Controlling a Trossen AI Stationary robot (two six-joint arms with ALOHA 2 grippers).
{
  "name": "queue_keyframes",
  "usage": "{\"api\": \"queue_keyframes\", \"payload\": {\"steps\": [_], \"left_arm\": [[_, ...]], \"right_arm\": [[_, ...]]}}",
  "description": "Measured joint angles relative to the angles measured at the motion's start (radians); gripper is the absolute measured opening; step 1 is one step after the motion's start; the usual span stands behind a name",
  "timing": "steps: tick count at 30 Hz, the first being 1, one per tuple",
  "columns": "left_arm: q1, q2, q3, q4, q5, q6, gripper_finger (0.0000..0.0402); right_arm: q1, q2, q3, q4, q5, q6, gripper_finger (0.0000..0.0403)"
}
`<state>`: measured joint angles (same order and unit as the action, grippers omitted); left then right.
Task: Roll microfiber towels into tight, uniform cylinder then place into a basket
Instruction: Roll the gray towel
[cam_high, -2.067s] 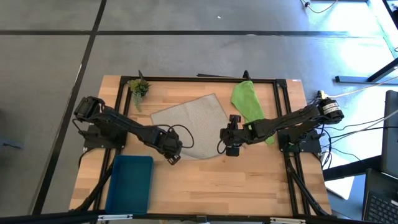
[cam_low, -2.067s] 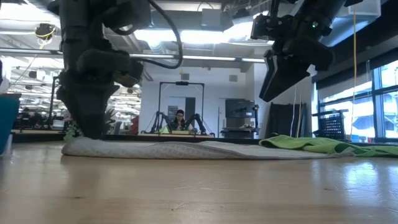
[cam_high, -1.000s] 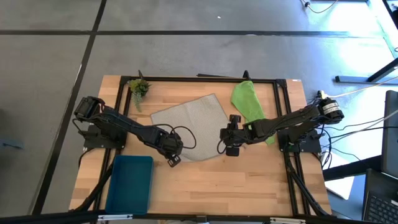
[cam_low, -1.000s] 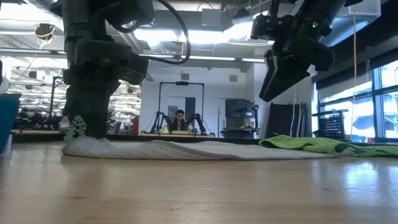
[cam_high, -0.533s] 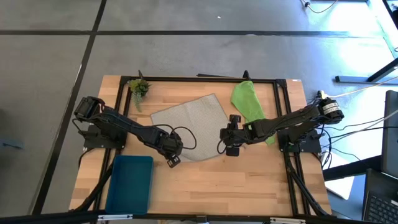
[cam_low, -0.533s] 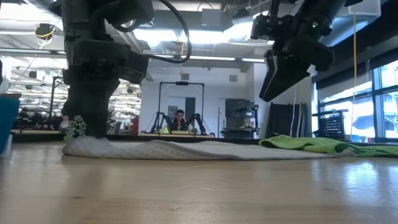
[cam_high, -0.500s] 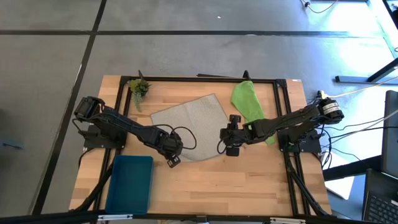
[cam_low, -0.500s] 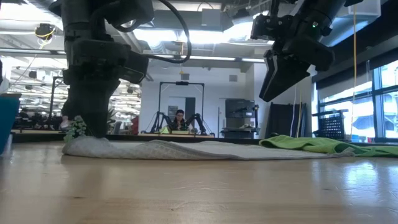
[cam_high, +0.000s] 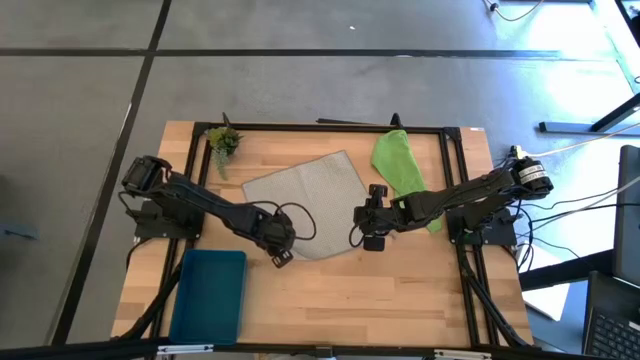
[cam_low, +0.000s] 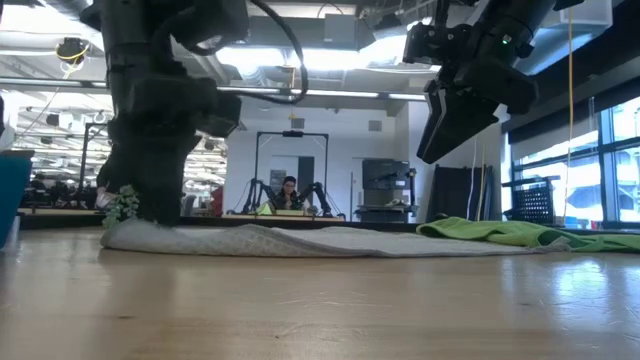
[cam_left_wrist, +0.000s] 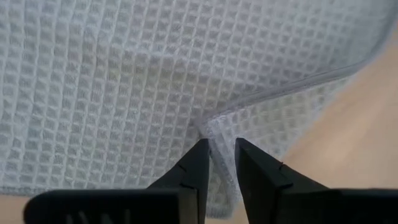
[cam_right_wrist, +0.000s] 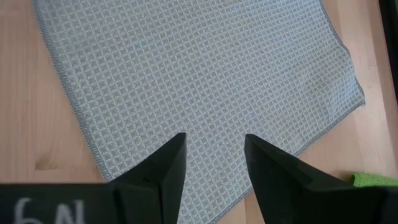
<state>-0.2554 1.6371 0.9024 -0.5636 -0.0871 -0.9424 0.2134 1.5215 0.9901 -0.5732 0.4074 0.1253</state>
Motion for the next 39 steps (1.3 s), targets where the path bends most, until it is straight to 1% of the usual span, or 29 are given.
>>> {"api": "queue_keyframes", "payload": {"steps": [2,6,9,12,16,18,30,33,36,39], "left_arm": [[0.000,0.027,0.000,0.005,0.011,-0.021,0.0069],[0.001,0.058,0.003,0.019,0.028,-0.016,0.0072],[0.003,0.058,0.002,0.030,0.043,0.022,0.0071],[0.002,0.052,0.001,0.046,0.053,0.034,0.0058],[0.002,0.052,0.000,0.050,0.047,0.037,0.0017],[0.002,0.052,0.000,0.050,0.034,0.037,0.0005],[0.000,0.046,0.000,0.047,0.011,0.038,0.0001],[-0.008,0.043,0.006,0.041,0.004,0.061,0.0001],[-0.010,0.043,0.024,0.032,-0.012,0.101,0.0000],[-0.014,0.043,0.028,0.033,-0.068,0.115,0.0000]], "right_arm": [[0.000,0.000,0.000,0.000,0.000,0.000,0.0165],[0.000,0.000,0.000,0.000,0.000,0.000,0.0165],[0.000,0.000,0.000,0.001,0.000,0.000,0.0165],[0.000,0.000,0.000,0.001,0.000,0.001,0.0165],[0.000,0.000,0.000,0.001,0.000,0.001,0.0165],[0.000,0.000,0.000,0.001,0.001,0.001,0.0165],[0.000,0.000,0.000,0.001,-0.006,-0.002,0.0165],[0.000,0.000,0.000,0.001,-0.064,-0.053,0.0165],[0.000,0.002,0.000,0.001,-0.150,-0.124,0.0165],[0.001,0.018,0.000,0.002,-0.219,-0.183,0.0165]]}}
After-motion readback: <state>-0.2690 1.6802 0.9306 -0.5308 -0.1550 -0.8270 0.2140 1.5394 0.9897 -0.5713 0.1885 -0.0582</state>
